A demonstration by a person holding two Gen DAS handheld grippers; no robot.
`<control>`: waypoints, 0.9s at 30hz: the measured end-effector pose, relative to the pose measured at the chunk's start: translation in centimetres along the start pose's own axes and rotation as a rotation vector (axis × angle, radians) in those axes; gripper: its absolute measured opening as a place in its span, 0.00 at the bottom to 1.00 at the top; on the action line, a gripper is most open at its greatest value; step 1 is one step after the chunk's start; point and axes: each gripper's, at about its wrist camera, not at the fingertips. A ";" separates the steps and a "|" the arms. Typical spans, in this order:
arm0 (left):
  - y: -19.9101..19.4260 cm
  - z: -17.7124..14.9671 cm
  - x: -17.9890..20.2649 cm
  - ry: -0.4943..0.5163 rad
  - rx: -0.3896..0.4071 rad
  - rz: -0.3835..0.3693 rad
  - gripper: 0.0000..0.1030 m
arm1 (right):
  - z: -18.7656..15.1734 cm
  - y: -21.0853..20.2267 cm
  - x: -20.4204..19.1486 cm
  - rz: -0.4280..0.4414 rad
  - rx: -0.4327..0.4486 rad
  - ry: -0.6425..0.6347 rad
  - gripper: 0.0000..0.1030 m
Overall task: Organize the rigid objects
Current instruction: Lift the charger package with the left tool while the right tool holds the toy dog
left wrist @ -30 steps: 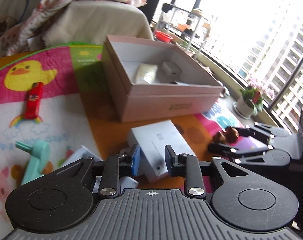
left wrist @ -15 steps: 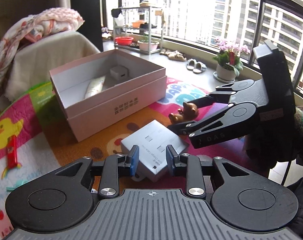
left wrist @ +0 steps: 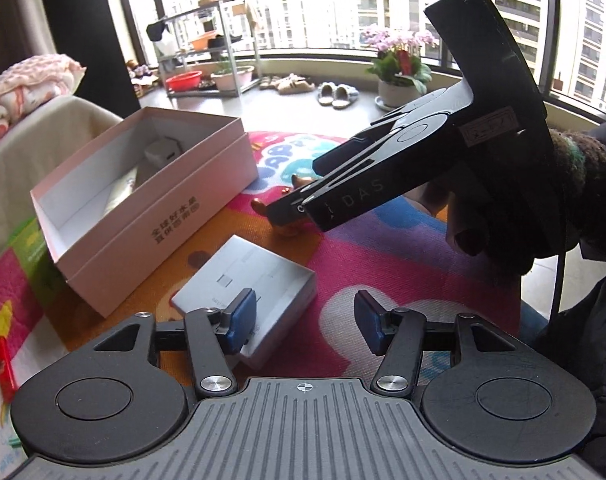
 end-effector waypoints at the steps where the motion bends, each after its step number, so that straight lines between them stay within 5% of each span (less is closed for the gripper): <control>1: 0.0 0.2 -0.2 0.014 -0.002 0.016 0.57 | 0.0 -0.1 0.0 0.000 0.002 -0.001 0.71; 5: 0.3 1.0 -1.7 0.085 -0.006 0.078 0.55 | -0.1 -0.1 -0.1 -0.001 0.000 -0.005 0.71; 10: 1.7 2.3 -3.9 0.124 -0.031 0.028 0.57 | -0.1 0.0 -0.2 0.000 -0.001 -0.006 0.71; 17: 3.4 2.5 -7.1 -0.056 -0.027 -0.142 0.56 | -0.1 0.0 -0.1 0.005 0.000 -0.002 0.71; 27: 1.8 0.1 -6.9 -0.148 0.014 -0.105 0.59 | -0.3 -1.3 -0.1 0.068 0.028 -0.016 0.71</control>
Point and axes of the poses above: each gripper's, at about its wrist camera, not at the fingertips, and y roughly the way its jaws point, x to its right, z to its top
